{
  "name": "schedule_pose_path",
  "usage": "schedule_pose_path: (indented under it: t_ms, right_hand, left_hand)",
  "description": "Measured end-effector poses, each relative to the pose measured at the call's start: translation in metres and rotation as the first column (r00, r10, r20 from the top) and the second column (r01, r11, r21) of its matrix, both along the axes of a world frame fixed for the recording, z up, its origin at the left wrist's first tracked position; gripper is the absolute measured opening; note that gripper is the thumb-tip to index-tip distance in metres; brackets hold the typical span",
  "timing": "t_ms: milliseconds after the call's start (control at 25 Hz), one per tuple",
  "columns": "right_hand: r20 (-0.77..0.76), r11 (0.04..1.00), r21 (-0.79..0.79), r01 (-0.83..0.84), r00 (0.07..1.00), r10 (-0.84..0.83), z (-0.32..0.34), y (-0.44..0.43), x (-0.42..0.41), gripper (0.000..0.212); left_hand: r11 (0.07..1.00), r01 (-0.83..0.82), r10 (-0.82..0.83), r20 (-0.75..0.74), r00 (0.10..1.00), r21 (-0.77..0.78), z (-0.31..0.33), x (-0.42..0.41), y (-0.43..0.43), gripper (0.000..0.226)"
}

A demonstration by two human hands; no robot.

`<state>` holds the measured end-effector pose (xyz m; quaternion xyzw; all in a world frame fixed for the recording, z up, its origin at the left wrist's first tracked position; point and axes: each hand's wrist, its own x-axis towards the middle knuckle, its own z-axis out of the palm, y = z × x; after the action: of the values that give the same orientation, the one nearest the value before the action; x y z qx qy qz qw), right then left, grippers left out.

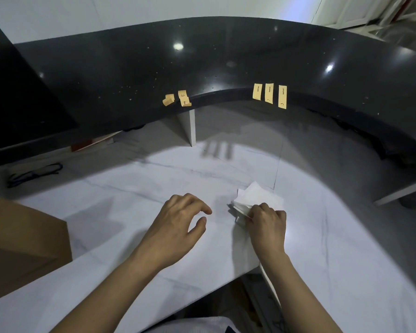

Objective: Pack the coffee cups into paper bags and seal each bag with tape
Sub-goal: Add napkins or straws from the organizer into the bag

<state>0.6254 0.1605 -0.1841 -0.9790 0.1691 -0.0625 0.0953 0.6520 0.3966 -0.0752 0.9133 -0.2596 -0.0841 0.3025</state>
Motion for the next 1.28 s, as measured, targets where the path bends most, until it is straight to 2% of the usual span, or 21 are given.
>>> schedule_pose_path:
  t_ms: [160,320,440,480,600,680,800,960,1080,1160,1200,1280]
  right_hand:
    - [0.050,0.997,0.077,-0.032,0.998,0.029,0.005,-0.009,-0.001,0.029]
    - [0.199,0.990,0.136,-0.022,0.980,-0.005,0.030,-0.010,-0.003,0.031]
    - [0.259,0.966,0.239,-0.103,0.965,0.039,0.048,-0.005,-0.006,0.007]
    - [0.246,0.944,0.311,-0.108,0.969,0.030,0.058,-0.002,-0.009,0.012]
    - [0.130,0.758,0.649,-0.060,0.991,-0.032,0.088,0.007,-0.015,0.041]
    - [0.102,0.645,0.760,-0.075,0.995,-0.004,0.103,0.014,-0.018,0.035]
    - [0.152,0.563,0.807,-0.176,0.984,0.089,0.119,0.025,-0.019,0.013]
    - [0.239,0.450,0.844,-0.291,0.956,0.169,0.139,0.047,-0.019,0.010]
    - [0.252,0.399,0.859,-0.320,0.944,0.214,0.149,0.066,-0.018,0.009]
    - [0.243,0.366,0.877,-0.311,0.945,0.220,0.153,0.079,-0.016,0.008]
    - [0.238,0.330,0.894,-0.302,0.946,0.222,0.155,0.088,-0.015,0.007]
    - [0.233,0.210,0.934,-0.288,0.940,0.250,0.158,0.102,-0.015,0.011]
  left_hand:
    - [1.000,0.008,-0.008,-0.009,1.000,0.004,0.000,-0.005,0.000,0.025]
    - [1.000,0.006,-0.006,-0.004,1.000,0.000,0.001,-0.006,-0.002,0.025]
    - [1.000,0.012,-0.012,-0.005,1.000,-0.008,0.002,-0.010,-0.005,0.026]
    - [1.000,0.012,-0.012,-0.007,1.000,-0.011,0.003,-0.012,-0.005,0.027]
    - [0.999,-0.005,0.005,-0.010,1.000,-0.032,0.006,-0.016,-0.002,0.025]
    - [0.997,-0.039,0.038,-0.021,0.999,-0.059,0.009,-0.019,0.002,0.028]
    - [0.985,-0.137,0.129,-0.077,0.989,-0.109,0.013,-0.023,0.010,0.045]
    - [0.917,-0.313,0.263,-0.217,0.940,-0.248,0.016,-0.027,0.028,0.055]
    - [0.842,-0.403,0.302,-0.307,0.902,-0.357,0.021,-0.032,0.047,0.047]
    - [0.818,-0.426,0.301,-0.345,0.889,-0.386,0.028,-0.036,0.060,0.031]
    - [0.812,-0.428,0.294,-0.356,0.887,-0.396,0.031,-0.038,0.069,0.021]
    - [0.795,-0.439,0.288,-0.378,0.880,-0.418,0.037,-0.044,0.083,0.019]
